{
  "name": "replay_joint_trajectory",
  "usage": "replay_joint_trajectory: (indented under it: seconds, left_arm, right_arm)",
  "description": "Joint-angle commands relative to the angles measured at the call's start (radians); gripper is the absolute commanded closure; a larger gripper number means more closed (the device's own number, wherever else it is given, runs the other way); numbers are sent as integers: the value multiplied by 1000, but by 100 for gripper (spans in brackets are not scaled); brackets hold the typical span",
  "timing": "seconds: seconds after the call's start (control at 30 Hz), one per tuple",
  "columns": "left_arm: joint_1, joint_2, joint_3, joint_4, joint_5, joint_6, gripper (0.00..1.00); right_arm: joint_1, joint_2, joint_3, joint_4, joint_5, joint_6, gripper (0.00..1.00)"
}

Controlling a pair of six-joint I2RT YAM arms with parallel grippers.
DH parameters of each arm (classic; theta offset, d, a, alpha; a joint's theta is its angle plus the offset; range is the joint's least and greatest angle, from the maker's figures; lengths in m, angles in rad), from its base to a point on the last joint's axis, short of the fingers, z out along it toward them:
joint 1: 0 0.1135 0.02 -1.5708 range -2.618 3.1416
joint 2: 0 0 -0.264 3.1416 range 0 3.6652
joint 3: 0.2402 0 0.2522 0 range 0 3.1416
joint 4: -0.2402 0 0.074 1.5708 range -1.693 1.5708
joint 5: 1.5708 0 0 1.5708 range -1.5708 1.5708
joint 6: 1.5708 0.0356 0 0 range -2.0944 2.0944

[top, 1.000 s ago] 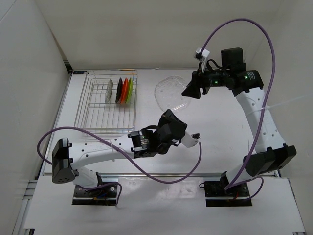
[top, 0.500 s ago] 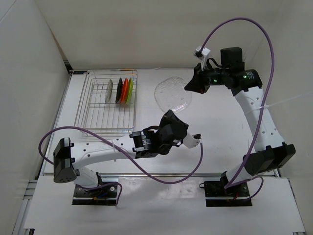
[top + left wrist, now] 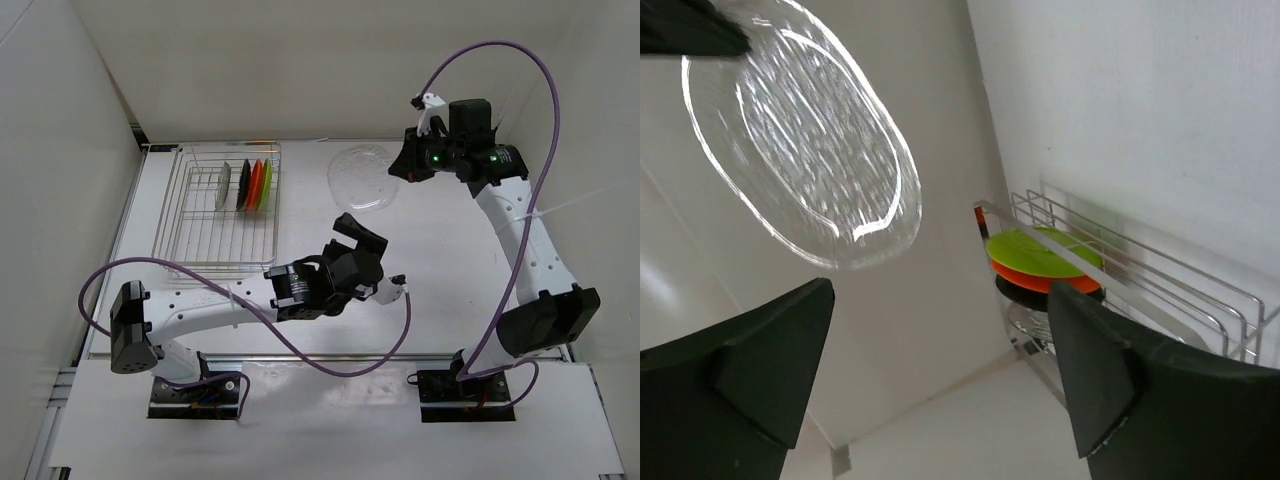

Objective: Unload the plates from the dish rack

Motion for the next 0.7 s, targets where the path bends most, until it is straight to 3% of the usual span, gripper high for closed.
replay_joint_trajectory:
  seconds: [0.0,0.17,0.33,0.47,0.67]
  left_arm:
    - [1,-17,60,-103,4,-37,0]
    - [70,-6,142,-118,4,-68,0]
    - [240,3,251,-121,29,-129,0]
    - [398,23,356,-177,90,-244,0]
    - [635,78,505,-348,268,-583,0]
  right_arm:
    - [-73,37,-17,90,161,143,100]
    - [-139,105,-40,130,197,157,100]
    - [-200,194,-63,162,218,125,100]
    - [-239,281,-63,187,228,107,100]
    - [-289,399,-31,214,246,87,100]
